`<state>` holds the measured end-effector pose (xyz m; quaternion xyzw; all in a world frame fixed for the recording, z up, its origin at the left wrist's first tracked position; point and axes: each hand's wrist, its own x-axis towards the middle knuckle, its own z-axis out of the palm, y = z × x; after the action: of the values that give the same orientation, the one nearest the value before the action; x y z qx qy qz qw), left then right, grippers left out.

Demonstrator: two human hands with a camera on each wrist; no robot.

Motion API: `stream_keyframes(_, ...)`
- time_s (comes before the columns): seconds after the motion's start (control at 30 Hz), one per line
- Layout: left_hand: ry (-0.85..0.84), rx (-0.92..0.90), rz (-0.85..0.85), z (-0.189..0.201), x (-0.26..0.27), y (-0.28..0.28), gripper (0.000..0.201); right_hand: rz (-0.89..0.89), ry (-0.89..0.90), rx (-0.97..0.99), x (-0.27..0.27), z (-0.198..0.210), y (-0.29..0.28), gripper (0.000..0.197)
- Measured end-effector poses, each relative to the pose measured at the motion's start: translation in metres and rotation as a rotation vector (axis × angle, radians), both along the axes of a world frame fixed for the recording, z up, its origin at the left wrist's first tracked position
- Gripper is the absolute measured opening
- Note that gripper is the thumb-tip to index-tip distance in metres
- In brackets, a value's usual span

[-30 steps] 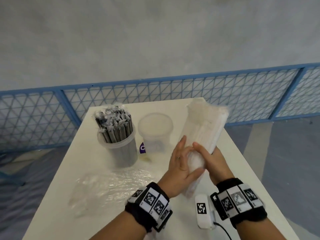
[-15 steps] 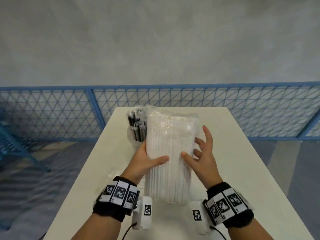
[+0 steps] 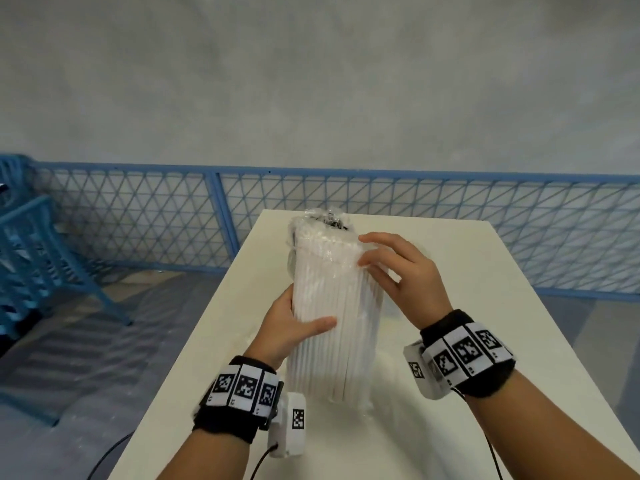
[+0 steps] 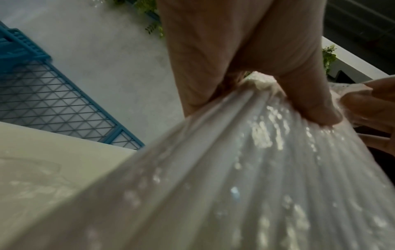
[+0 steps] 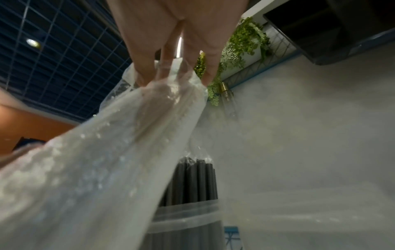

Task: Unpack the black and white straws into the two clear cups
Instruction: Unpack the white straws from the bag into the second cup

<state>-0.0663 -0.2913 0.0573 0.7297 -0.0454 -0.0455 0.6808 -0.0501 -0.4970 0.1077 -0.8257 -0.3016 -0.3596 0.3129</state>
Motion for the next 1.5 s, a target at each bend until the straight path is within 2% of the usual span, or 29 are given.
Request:
stream_keyframes(0.2, 0.026, 0.045, -0.001, -0.011, 0.006, 0.007, 0.053, -0.06, 0.075, 0.253, 0.013, 0.024, 0.006, 0.007)
stream_keyframes(0.4, 0.011, 0.097, -0.021, -0.014, 0.015, 0.008, 0.053, -0.236, 0.341, 0.529, 0.057, 0.054, -0.003, 0.003)
stream_keyframes(0.47, 0.008, 0.093, -0.003, -0.016, 0.018, 0.008, 0.053, -0.299, 0.318, 0.562, 0.06, 0.058, -0.001, 0.018)
stream_keyframes(0.5, 0.005, 0.081, 0.02, -0.016, 0.019, 0.008, 0.052, -0.294, 0.218, 0.557, 0.057, 0.059, 0.002, 0.027)
stream_keyframes(0.53, 0.001, 0.068, 0.047, -0.016, 0.021, 0.008, 0.052, -0.261, 0.084, 0.525, 0.05, 0.061, 0.007, 0.029)
stream_keyframes(0.6, -0.009, 0.046, 0.095, -0.016, 0.024, 0.008, 0.052, -0.13, -0.07, 0.352, 0.035, 0.06, 0.021, 0.013)
stream_keyframes(0.63, -0.016, 0.036, 0.108, -0.017, 0.025, 0.009, 0.053, -0.058, -0.048, 0.219, 0.029, 0.056, 0.027, 0.008)
stream_keyframes(0.67, -0.023, 0.028, 0.116, -0.018, 0.026, 0.009, 0.055, -0.012, 0.034, 0.087, 0.027, 0.051, 0.032, 0.012)
stream_keyframes(0.77, -0.037, 0.062, 0.128, -0.025, 0.027, 0.008, 0.068, -0.024, 0.32, -0.176, 0.032, 0.037, 0.036, 0.02)
stream_keyframes(0.93, -0.068, 0.24, 0.1, -0.044, 0.024, 0.005, 0.059, -0.038, 0.458, -0.303, 0.04, 0.033, 0.031, 0.023)
stream_keyframes(1.07, -0.06, 0.26, 0.088, -0.051, 0.024, 0.007, 0.064, 0.01, 0.645, -0.402, 0.04, 0.026, 0.033, 0.029)
stream_keyframes(1.17, -0.055, 0.27, 0.087, -0.053, 0.026, 0.008, 0.064, 0.034, 0.592, -0.286, 0.039, 0.028, 0.032, 0.02)
stream_keyframes(1.27, -0.055, 0.277, 0.075, -0.054, 0.027, 0.009, 0.065, 0.065, 0.652, -0.131, 0.041, 0.029, 0.03, 0.014)
stream_keyframes(1.3, -0.054, 0.281, 0.062, -0.054, 0.027, 0.009, 0.066, 0.063, 0.652, -0.158, 0.041, 0.028, 0.03, 0.019)
stream_keyframes(1.43, -0.07, 0.297, -0.01, -0.043, 0.029, 0.005, 0.068, 0.103, 0.581, -0.426, 0.043, 0.023, 0.032, 0.058)
stream_keyframes(1.5, -0.087, 0.296, -0.035, -0.035, 0.032, 0.004, 0.075, 0.147, 0.576, -0.47, 0.044, 0.021, 0.034, 0.06)
